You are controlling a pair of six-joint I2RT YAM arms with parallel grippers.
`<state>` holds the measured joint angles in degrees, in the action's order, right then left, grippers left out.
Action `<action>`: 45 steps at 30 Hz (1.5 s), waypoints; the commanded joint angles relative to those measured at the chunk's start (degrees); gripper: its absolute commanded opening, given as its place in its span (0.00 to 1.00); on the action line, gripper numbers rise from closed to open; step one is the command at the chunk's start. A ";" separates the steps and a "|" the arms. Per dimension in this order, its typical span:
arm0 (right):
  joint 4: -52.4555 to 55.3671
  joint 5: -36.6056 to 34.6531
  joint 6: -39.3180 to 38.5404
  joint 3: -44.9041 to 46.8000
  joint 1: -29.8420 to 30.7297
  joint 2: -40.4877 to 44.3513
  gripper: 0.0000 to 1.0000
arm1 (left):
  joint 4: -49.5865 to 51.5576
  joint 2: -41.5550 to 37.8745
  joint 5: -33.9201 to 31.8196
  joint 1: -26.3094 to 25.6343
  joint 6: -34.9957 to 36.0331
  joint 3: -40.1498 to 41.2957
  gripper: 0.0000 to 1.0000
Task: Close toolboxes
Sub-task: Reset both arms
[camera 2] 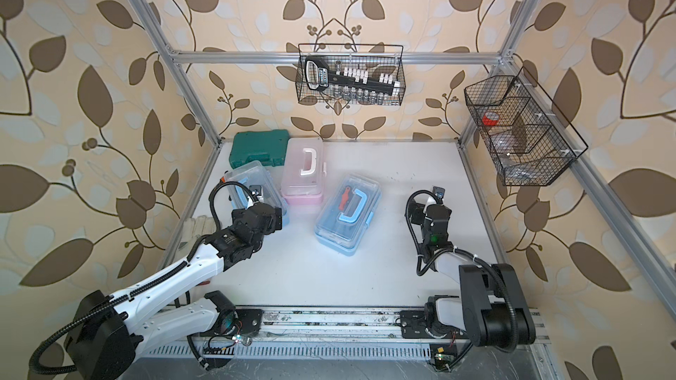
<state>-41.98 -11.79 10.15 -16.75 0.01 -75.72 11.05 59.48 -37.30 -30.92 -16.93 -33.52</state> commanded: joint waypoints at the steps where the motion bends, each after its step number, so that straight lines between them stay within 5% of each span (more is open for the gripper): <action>1: -10.06 1.98 -3.97 0.69 -0.38 -1.46 0.98 | -10.12 0.90 0.37 4.01 3.55 2.40 0.99; 11: -23.28 8.73 -4.65 3.73 -3.10 -9.40 0.98 | -30.43 1.64 13.52 14.93 13.31 11.15 0.99; 28: -23.67 7.75 -6.11 3.76 -1.68 -9.85 0.99 | -61.66 24.40 32.02 30.60 14.38 16.30 0.99; 45: -23.18 8.84 -7.08 3.31 -1.14 -10.23 0.99 | -54.99 25.68 28.07 30.43 12.97 12.69 0.99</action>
<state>-64.10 -4.56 4.36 -13.50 -1.61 -85.27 -55.51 81.56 -8.45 -1.08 -2.04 -21.15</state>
